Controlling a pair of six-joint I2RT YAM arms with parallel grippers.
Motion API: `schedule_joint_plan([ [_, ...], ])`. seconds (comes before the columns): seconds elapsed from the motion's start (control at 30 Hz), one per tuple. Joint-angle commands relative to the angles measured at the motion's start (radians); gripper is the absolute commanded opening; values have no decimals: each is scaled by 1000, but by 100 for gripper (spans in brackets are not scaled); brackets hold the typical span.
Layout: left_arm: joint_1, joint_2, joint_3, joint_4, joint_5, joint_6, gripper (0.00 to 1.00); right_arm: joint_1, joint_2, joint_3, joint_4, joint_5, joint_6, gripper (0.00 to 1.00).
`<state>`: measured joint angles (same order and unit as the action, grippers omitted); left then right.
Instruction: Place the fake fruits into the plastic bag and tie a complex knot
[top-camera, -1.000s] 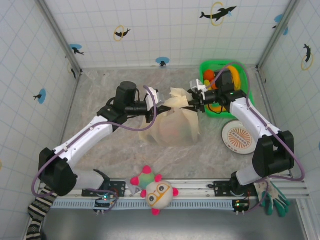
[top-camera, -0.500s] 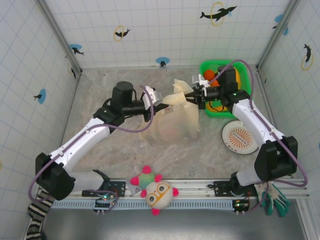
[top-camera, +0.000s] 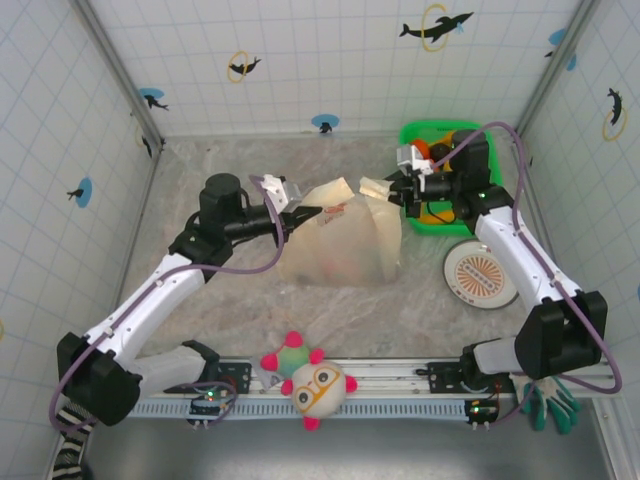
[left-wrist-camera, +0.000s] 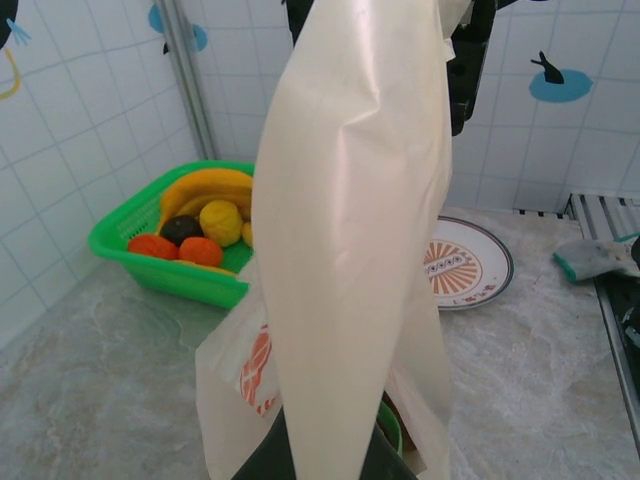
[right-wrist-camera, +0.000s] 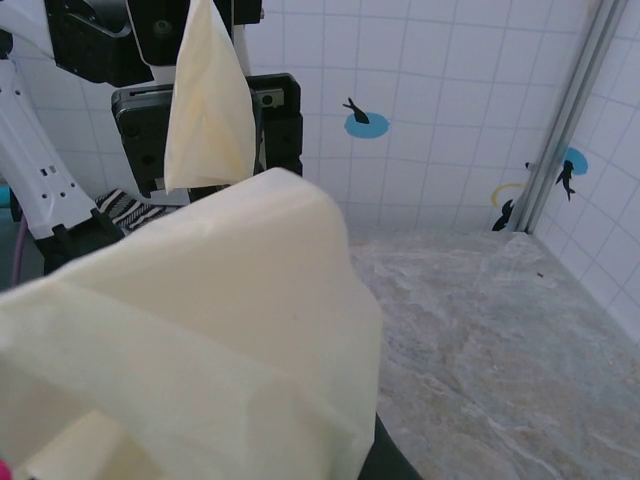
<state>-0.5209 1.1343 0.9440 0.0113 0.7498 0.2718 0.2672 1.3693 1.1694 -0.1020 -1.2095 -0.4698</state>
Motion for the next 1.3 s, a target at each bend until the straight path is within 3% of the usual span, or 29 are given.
schedule_joint_plan([
  [0.0, 5, -5, -27, 10, 1, -23, 0, -23, -43, -22, 24, -16, 18, 0],
  [0.33, 8, -64, -171, 64, -35, -87, 0, -134, -121, -46, 166, 29, 201, 0],
  [0.53, 10, -100, -196, 70, -38, -99, 0, -176, -137, -77, 183, 41, 225, 0],
  [0.7, 15, -106, -133, 72, -4, -102, 0, -135, -126, -98, 191, 39, 223, 0],
  [1.27, -1, 93, 119, 31, 118, -76, 0, -56, -66, -51, 177, 56, 263, 0],
])
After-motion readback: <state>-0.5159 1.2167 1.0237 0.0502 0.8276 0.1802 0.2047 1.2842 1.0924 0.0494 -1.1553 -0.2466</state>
